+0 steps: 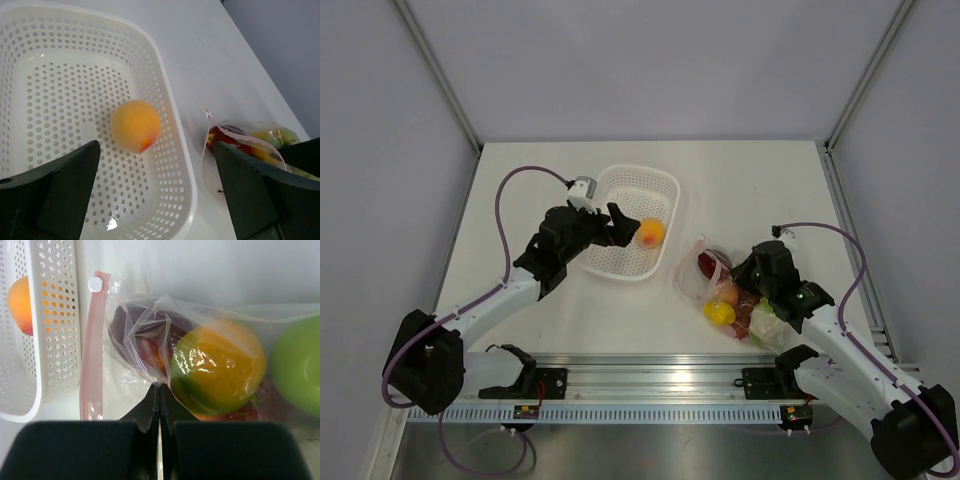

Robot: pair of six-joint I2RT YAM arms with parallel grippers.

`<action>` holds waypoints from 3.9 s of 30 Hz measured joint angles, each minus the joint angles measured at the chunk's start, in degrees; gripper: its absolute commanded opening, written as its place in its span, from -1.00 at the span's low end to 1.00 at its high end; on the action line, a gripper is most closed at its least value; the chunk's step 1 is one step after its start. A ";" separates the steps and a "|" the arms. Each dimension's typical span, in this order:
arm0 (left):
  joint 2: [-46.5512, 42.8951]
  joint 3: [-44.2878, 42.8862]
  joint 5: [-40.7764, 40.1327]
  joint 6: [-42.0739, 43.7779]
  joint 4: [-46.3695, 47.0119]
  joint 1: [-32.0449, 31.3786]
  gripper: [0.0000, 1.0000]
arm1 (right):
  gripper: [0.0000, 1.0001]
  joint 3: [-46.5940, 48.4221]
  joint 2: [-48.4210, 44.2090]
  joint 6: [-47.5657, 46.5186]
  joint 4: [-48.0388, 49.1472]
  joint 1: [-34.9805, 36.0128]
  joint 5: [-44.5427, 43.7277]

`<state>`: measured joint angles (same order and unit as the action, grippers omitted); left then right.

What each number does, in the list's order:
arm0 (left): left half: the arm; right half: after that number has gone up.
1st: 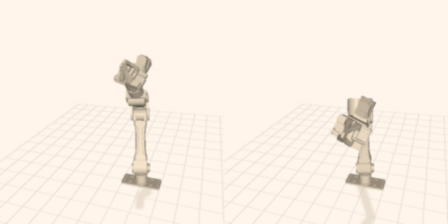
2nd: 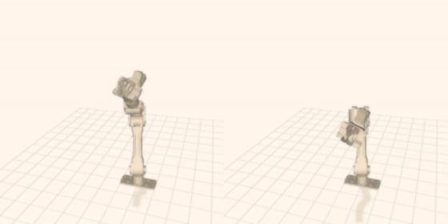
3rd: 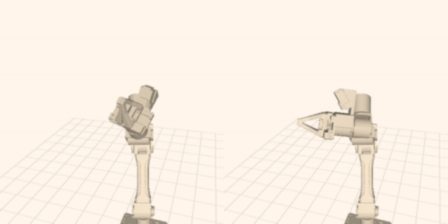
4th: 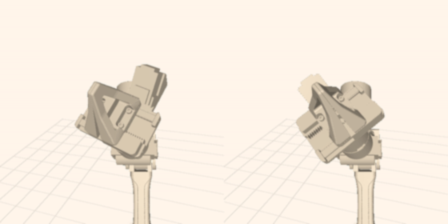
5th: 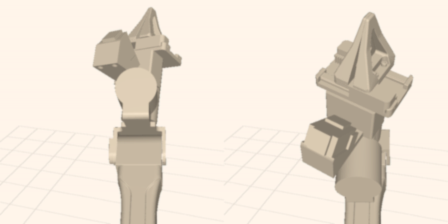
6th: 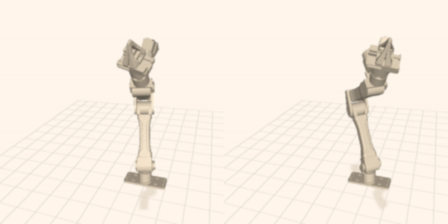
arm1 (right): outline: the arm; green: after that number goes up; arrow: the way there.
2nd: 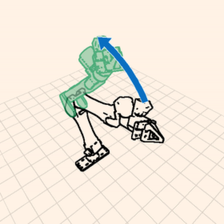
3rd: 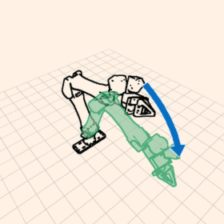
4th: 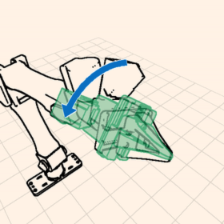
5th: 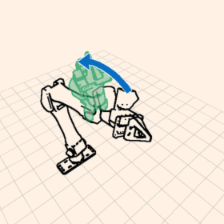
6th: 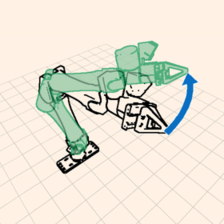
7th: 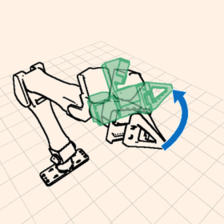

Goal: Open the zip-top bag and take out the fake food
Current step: Place the fake fruit in the bin, then pick up the fake fruit from the zipper food storage bag.

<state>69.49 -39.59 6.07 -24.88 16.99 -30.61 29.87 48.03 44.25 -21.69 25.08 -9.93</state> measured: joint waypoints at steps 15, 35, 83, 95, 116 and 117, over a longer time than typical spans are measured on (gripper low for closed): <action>7.52 -2.05 9.62 2.43 -0.96 -8.83 0.86 | -0.89 -0.13 -2.82 -0.76 -0.07 0.00 -0.09; 25.09 -15.02 3.56 12.07 -8.22 -19.96 0.59 | -0.94 -0.33 -6.49 -0.94 -0.72 -0.02 -1.46; 36.63 -16.04 -1.51 14.67 11.30 -25.81 0.70 | 0.06 16.31 14.12 0.63 -1.84 -0.48 -5.84; 35.87 -12.66 -0.35 14.75 18.10 -25.88 0.74 | -0.18 16.35 25.46 2.32 3.02 -10.23 1.31; 38.21 -14.78 -1.77 15.41 15.45 -26.77 0.93 | -0.67 15.96 33.64 -0.55 9.68 -10.36 15.76; 38.42 -14.99 -2.12 15.41 15.06 -26.77 0.95 | -0.67 15.76 33.68 -0.50 9.92 -10.36 16.20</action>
<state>107.92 -54.59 3.95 -9.47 32.05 -57.39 45.63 81.71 43.75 -11.77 14.72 6.26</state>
